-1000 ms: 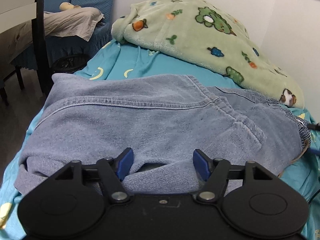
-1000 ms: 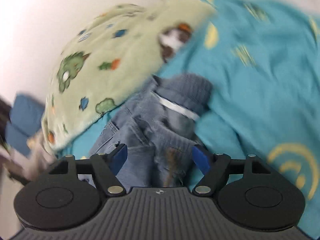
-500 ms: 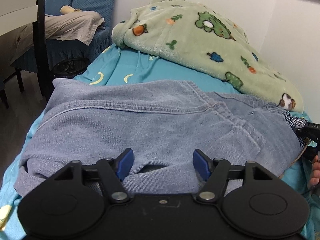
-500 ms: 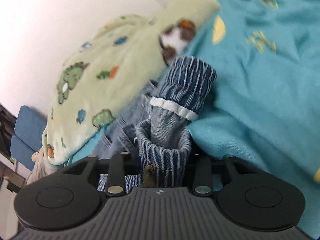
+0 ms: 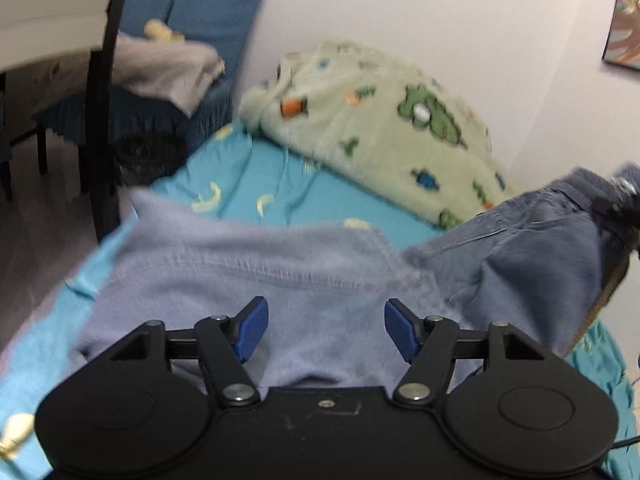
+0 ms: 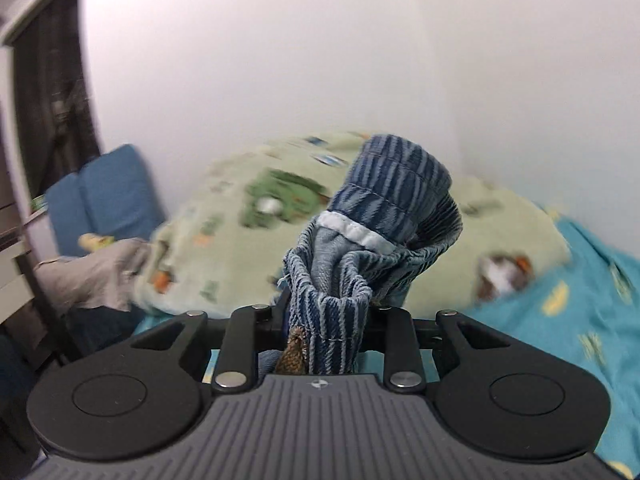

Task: Fold clothes

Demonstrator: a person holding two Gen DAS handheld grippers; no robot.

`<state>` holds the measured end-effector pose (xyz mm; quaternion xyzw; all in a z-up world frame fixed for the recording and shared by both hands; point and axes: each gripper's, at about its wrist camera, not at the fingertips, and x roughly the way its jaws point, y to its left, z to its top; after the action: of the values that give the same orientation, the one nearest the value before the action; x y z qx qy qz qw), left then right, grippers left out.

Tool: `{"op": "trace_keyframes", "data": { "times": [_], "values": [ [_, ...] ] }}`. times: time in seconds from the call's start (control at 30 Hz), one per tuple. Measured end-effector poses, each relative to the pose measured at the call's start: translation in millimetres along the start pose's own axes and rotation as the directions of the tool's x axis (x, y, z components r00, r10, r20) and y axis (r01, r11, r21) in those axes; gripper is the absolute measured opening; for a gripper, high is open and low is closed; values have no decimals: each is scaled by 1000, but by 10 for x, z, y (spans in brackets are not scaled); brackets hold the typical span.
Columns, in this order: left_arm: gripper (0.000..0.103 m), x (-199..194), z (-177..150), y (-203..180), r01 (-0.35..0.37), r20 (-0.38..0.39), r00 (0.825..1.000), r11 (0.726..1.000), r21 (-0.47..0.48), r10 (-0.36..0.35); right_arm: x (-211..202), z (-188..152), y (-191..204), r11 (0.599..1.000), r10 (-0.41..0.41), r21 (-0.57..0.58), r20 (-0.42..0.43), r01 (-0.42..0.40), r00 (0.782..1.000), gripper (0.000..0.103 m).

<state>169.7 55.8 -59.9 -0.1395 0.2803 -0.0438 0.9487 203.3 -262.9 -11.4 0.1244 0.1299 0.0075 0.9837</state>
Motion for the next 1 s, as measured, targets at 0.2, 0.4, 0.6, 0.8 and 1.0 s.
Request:
{"op": "trace_keyframes", "data": {
  "times": [0.2, 0.4, 0.6, 0.8, 1.0],
  "values": [
    [66, -692, 241, 374, 39, 145, 989, 996, -84, -26, -161, 64, 958, 977, 133, -171, 35, -126, 990, 27],
    [69, -1079, 264, 908, 58, 222, 975, 968, -246, -2, -212, -711, 1898, 885, 312, -345, -63, -314, 948, 27],
    [70, -1015, 256, 1193, 47, 215, 976, 940, -338, 29, -104, -1664, 2394, 780, 334, -451, -286, -434, 898, 27],
    [72, -1063, 256, 1251, 103, 264, 965, 925, -366, -4, -214, -1443, 2507, 761, 400, -465, -214, -453, 891, 27],
    [73, -879, 170, 1271, 43, 178, 984, 937, -347, 21, 2, -1630, 2487, 761, 464, -351, -293, -546, 836, 37]
  ]
}}
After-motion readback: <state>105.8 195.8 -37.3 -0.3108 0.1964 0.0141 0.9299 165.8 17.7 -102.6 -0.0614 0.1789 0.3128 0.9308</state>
